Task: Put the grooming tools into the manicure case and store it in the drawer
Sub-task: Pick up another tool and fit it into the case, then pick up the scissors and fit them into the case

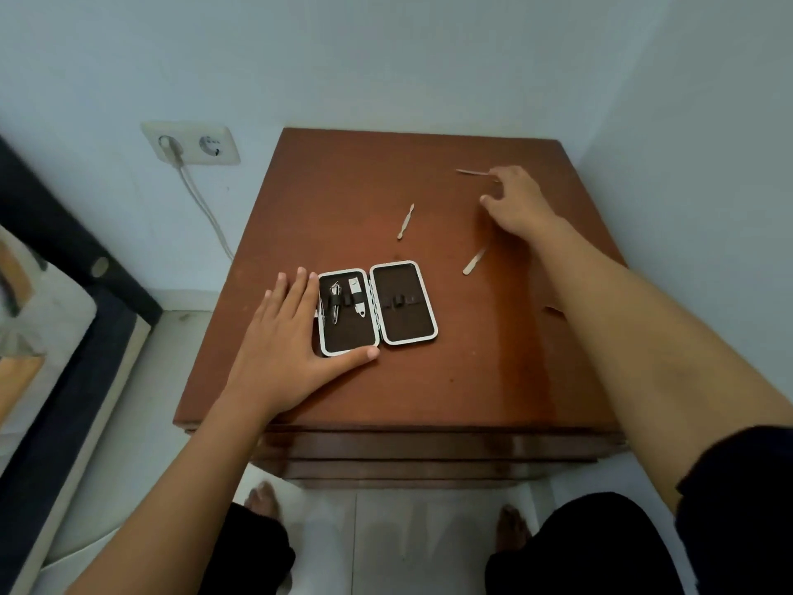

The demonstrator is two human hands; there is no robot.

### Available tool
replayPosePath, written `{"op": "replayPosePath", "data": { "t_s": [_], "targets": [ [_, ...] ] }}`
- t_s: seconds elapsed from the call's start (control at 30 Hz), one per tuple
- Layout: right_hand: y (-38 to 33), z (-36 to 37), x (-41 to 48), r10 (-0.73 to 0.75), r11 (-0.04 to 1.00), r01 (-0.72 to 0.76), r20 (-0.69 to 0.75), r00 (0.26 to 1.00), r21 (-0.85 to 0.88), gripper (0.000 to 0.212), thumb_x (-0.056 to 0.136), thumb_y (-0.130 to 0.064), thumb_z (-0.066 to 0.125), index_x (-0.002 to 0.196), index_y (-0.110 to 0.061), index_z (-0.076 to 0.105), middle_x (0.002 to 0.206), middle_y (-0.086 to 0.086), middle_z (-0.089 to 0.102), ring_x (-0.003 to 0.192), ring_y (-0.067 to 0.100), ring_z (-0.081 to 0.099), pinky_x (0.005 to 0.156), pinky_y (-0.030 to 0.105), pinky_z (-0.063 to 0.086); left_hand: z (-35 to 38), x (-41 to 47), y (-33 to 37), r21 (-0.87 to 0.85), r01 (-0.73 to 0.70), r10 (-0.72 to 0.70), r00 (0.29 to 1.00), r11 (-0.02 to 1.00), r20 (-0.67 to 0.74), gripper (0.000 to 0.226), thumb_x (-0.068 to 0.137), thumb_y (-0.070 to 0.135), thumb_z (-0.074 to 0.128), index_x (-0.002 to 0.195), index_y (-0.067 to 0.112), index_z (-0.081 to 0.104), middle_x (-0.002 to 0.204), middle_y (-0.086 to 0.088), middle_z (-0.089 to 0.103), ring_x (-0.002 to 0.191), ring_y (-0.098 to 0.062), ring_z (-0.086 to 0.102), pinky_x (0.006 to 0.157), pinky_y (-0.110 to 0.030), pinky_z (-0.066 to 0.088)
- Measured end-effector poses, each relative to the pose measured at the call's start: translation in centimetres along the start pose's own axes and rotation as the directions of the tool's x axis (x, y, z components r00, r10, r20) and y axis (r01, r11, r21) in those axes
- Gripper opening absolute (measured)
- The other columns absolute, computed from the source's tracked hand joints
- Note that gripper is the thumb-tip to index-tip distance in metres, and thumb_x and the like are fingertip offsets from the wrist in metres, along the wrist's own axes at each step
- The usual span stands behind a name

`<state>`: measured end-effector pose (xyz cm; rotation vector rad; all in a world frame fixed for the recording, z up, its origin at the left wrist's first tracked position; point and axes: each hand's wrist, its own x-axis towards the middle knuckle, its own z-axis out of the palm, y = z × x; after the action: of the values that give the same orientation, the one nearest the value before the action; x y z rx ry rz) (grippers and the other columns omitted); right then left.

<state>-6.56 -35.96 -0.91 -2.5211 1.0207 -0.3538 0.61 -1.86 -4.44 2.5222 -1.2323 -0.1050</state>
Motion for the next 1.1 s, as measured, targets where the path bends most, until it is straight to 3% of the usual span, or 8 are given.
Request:
{"op": "replayPosePath", "data": {
  "t_s": [0.17,0.27,0.47,0.63,0.77,0.97,1.1],
  "targets": [
    [0.0,0.8,2.6,-0.001,0.987,0.026,0.158,0.987,-0.156,0.058,0.096,-0.032,0.042,0.146,-0.01,0.022,0.157,0.013,0.015,0.146,0.026,0.011,0.12,0.042,0.009,-0.1,0.1,0.1,0.016,0.011,-0.011,1.0,1.0,0.003,0.125,0.053,0.094,0.026,0.15,0.018,0.008,0.159,0.0,0.005,0.146,-0.016,-0.002,0.117,-0.034,0.001],
    [-0.7,1.3,2.9,-0.008,0.976,0.057,0.225,0.974,-0.211,0.056,0.099,-0.033,0.032,0.148,-0.01,0.016,0.158,0.014,0.009,0.147,0.028,0.007,0.118,0.045,0.003,-0.2,0.0,0.1,0.017,0.016,-0.016,1.0,1.0,0.004,0.125,0.052,0.095,0.025,0.15,0.019,0.008,0.159,0.001,0.006,0.146,-0.016,-0.002,0.118,-0.034,0.001],
    [-1.9,1.8,0.9,-0.099,0.964,0.153,0.24,0.966,-0.216,0.051,0.099,-0.029,0.033,0.145,-0.007,0.026,0.156,0.014,0.019,0.144,0.031,0.019,0.118,0.046,0.016,-0.3,0.0,0.2,0.01,0.029,-0.029,0.999,1.0,0.018,0.123,0.053,0.094,0.027,0.15,0.022,0.006,0.159,0.004,0.004,0.145,-0.014,-0.004,0.117,-0.034,0.0],
    [-3.3,1.9,-2.4,-0.168,0.949,0.22,0.23,0.959,-0.226,0.046,0.098,-0.024,0.036,0.138,-0.003,0.038,0.154,0.015,0.027,0.14,0.032,0.026,0.114,0.038,0.022,-0.5,-0.1,0.4,-0.019,0.032,-0.031,0.999,0.999,0.019,0.121,0.055,0.092,0.031,0.15,0.022,0.006,0.159,0.004,0.004,0.145,-0.014,-0.003,0.115,-0.033,-0.002],
    [-4.0,2.2,-3.9,-0.199,0.952,0.239,0.206,0.958,-0.192,0.034,0.092,-0.018,0.043,0.118,-0.001,0.057,0.13,0.02,0.051,0.121,0.035,0.046,0.104,0.039,0.039,-0.4,-0.1,0.5,-0.018,0.028,-0.028,0.999,0.999,0.024,0.122,0.054,0.094,0.027,0.15,0.021,0.005,0.159,0.003,0.004,0.146,-0.015,-0.003,0.115,-0.032,-0.003],
    [-3.9,1.2,-4.3,-0.139,0.99,0.139,-0.022,0.99,-0.003,0.023,0.087,-0.006,0.052,0.103,-0.005,0.068,0.115,0.017,0.059,0.11,0.032,0.054,0.096,0.035,0.041,-0.4,-0.2,0.3,-0.033,0.028,-0.027,0.999,0.999,0.025,0.122,0.055,0.092,0.029,0.149,0.019,0.005,0.159,0.002,0.004,0.146,-0.016,-0.003,0.117,-0.034,0.0],
    [-2.7,0.7,-3.8,-0.057,0.998,0.056,0.063,0.996,0.019,0.013,0.084,-0.01,0.061,0.093,-0.011,0.07,0.106,0.015,0.064,0.101,0.029,0.06,0.088,0.033,0.049,-0.3,-0.2,0.2,-0.036,0.027,-0.026,0.999,0.999,0.025,0.123,0.054,0.093,0.029,0.15,0.019,0.005,0.159,0.003,0.003,0.146,-0.016,-0.004,0.117,-0.034,-0.001]
  ]
}}
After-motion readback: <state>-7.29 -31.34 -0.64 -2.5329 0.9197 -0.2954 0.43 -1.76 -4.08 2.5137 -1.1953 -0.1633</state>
